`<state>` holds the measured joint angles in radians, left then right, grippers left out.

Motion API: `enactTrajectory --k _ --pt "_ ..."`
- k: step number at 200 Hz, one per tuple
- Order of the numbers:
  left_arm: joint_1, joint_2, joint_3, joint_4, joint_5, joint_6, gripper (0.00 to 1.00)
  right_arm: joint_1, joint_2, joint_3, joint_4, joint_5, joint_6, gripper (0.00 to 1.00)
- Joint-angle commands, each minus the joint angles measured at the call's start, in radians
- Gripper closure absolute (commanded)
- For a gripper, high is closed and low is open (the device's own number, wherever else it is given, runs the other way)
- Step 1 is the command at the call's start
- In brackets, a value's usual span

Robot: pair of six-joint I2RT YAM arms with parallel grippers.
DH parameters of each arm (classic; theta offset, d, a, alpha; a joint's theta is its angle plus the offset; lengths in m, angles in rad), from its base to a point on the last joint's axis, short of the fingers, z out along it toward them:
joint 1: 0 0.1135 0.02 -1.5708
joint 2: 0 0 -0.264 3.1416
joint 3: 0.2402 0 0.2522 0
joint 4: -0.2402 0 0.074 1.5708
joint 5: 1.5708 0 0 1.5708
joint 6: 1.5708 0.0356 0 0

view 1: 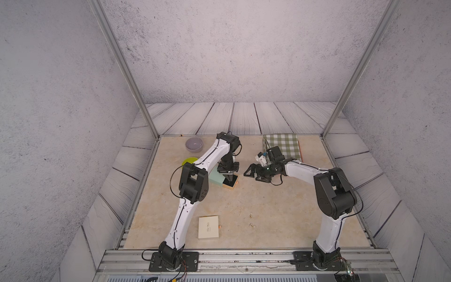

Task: Place the earrings into the drawer-style jewelry box
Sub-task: Insert the earring into the inner lining.

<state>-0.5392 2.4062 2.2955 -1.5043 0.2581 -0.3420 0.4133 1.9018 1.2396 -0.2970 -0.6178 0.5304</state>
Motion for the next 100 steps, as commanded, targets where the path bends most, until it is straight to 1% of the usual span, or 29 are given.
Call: enactTrajectory --k 1,49,76,81,100 --pt "-0.003 0.044 0.055 -0.075 -0.083 -0.015 1.0 0.001 -0.036 -0.013 -0.06 0.04 -0.049 0.01" --pt "-0.032 0.082 0.11 -0.103 -0.2 -0.024 1.0 0.002 -0.048 -0.04 -0.06 0.031 -0.053 0.01" --pt "-0.049 0.087 0.133 -0.106 -0.21 -0.03 1.0 0.001 -0.049 -0.043 -0.059 0.028 -0.055 0.01" --pt "-0.051 0.116 0.137 -0.107 -0.215 -0.03 1.0 0.001 -0.046 -0.043 -0.058 0.028 -0.055 0.01" --pt "-0.064 0.128 0.155 -0.112 -0.238 -0.032 1.0 0.001 -0.037 -0.04 -0.054 0.021 -0.052 0.01"
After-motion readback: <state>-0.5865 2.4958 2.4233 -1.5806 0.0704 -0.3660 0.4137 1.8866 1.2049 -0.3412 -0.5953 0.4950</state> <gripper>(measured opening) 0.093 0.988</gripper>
